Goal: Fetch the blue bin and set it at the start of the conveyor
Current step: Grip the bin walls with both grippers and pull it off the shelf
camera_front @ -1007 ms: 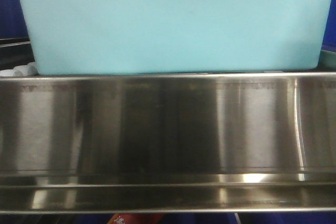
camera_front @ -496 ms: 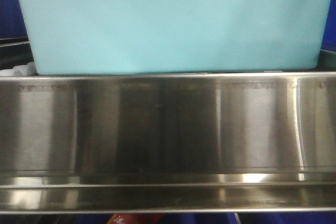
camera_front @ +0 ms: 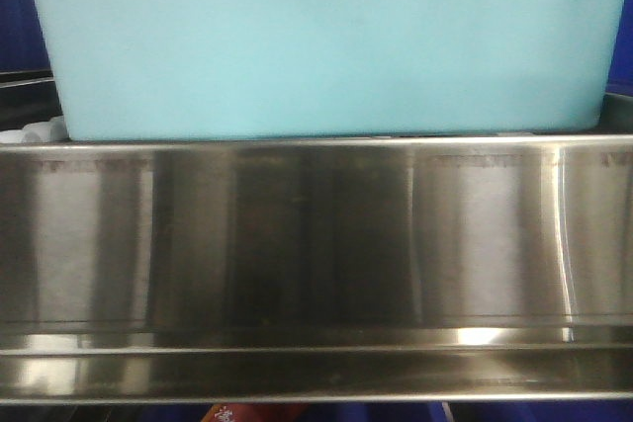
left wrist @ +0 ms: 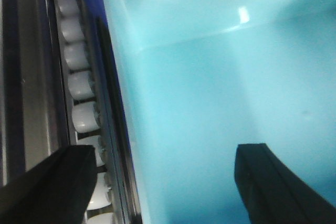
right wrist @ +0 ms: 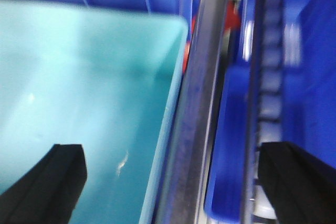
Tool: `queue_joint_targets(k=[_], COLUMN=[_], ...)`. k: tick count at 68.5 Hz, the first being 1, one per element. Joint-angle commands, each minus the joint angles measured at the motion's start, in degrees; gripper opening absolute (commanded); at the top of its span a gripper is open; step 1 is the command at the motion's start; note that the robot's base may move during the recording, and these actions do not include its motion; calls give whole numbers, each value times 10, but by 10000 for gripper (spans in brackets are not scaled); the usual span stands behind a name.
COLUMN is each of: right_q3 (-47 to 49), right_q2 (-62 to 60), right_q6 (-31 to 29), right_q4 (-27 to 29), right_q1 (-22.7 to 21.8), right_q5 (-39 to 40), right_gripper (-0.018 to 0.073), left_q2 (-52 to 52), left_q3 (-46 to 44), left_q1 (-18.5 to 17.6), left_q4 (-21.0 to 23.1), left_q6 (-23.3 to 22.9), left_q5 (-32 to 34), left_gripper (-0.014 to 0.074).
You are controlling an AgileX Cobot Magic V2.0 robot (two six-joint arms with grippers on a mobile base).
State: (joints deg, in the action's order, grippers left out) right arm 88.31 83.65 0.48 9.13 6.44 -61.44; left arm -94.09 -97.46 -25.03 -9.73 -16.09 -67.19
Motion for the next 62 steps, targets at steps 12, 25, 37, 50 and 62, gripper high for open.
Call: queue_joint_targets(k=[12, 25, 37, 50, 62], right_q3=[5, 5, 5, 5, 5], right_q2=[94, 131, 137, 137, 120], right_q6=[2, 2, 2, 2, 2], right_q4=[-3, -3, -4, -6, -16], right_q1=[21, 29, 29, 29, 29], right_q5=[15, 21, 17, 17, 6], right_gripper=[568, 466, 92, -150, -151], left_q2=[-51, -67, -71, -71, -62], left_q3=[-6, -5, -5, -5, -5], left_q1=[31, 45, 46, 46, 43], left_q4=[23, 39, 40, 40, 38], left_q6=[-6, -6, -6, -6, -6], left_q5=[-3, 6, 1, -7, -15], left_gripper=[443, 425, 178, -111, -111])
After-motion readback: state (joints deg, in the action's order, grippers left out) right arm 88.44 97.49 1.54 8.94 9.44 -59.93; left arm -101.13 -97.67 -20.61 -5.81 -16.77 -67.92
